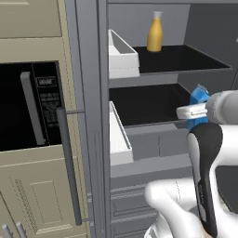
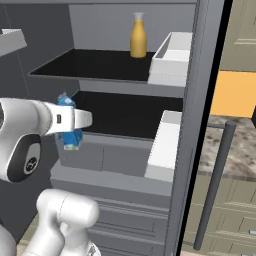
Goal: Take out the milk from the fridge and place it on the tray on the counter. Then take the sugar cube near the tray and place it in the tray.
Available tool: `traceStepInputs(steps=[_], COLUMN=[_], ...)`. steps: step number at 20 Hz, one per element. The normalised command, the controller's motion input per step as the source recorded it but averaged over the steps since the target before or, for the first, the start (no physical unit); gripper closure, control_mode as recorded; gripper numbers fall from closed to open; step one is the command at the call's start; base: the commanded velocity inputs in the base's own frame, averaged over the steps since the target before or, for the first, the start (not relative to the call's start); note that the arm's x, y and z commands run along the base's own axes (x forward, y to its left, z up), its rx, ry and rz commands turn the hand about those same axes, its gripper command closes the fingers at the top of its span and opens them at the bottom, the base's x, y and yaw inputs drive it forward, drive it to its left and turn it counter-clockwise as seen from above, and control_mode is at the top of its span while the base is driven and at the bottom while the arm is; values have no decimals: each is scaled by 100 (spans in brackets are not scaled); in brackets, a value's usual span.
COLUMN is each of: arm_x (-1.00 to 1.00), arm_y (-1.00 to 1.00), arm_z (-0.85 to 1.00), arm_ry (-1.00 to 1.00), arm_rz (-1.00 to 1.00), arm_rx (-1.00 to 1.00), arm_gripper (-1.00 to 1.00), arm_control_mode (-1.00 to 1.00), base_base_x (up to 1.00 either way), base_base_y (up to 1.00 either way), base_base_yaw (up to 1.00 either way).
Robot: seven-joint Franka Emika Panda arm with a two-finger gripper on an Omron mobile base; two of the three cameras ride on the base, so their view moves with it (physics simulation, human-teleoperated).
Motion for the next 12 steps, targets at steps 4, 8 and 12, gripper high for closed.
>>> traceStepInputs(steps=[4,8,12], arm_x=[-44,-26,0], arm_y=[6,4,0], arm_z=[0,0,0], arm_ry=[0,0,0], arm_rz=[-2,-2,0], arm_rx=[31,11,0], arm_gripper=[100,100,100], arm_control_mode=[-100,100,100], base_base_x=[0,-31,-81], base_base_y=[0,3,6], base_base_yaw=[0,-3,-7])
